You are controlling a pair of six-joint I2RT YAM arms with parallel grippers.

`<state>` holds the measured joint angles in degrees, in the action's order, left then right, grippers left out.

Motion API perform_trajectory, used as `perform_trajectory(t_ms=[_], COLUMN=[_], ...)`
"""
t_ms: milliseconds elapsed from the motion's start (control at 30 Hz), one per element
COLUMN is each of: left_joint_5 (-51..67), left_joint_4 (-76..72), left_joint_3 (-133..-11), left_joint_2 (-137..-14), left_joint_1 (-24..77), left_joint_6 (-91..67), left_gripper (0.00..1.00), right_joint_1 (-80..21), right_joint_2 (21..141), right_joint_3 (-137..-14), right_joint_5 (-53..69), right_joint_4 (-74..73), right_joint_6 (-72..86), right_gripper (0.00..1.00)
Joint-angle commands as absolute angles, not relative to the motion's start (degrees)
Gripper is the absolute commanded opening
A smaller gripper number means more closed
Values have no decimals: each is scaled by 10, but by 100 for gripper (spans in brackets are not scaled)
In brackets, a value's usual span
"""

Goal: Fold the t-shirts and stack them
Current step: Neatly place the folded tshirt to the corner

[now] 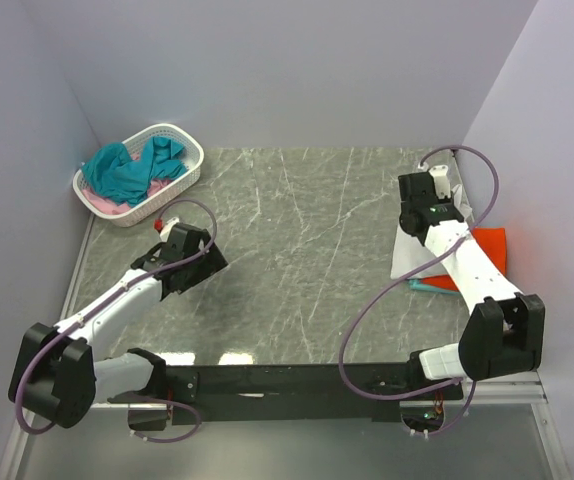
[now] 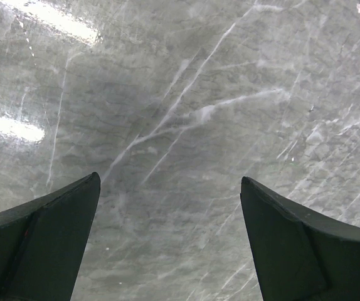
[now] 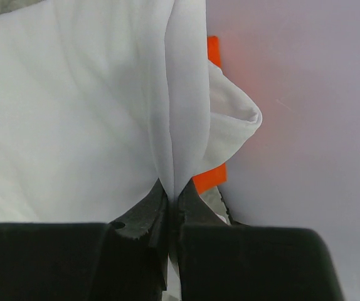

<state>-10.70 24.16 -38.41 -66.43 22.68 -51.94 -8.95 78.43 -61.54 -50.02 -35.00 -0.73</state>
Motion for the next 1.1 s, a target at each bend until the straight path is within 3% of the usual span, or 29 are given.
perform_trajectory(t_ms=[0, 567, 1067], left_joint_5=[-98, -71, -47], left_joint_4=[223, 197, 178], left_joint_3=[-411, -431, -425], left_joint_2=[-673, -714, -702], left_joint_1=[221, 200, 174], left_joint_6=[-505, -478, -448], left_gripper=[99, 100, 99], right_joint_1=[-83, -19, 145], right_joint_2=[757, 719, 829], right_joint_3=[-676, -773, -750], right_joint_5=[-512, -345, -319], right_joint_4=[-393, -504, -411], right_joint_6=[-18, -18, -117], right_gripper=[0, 0, 0])
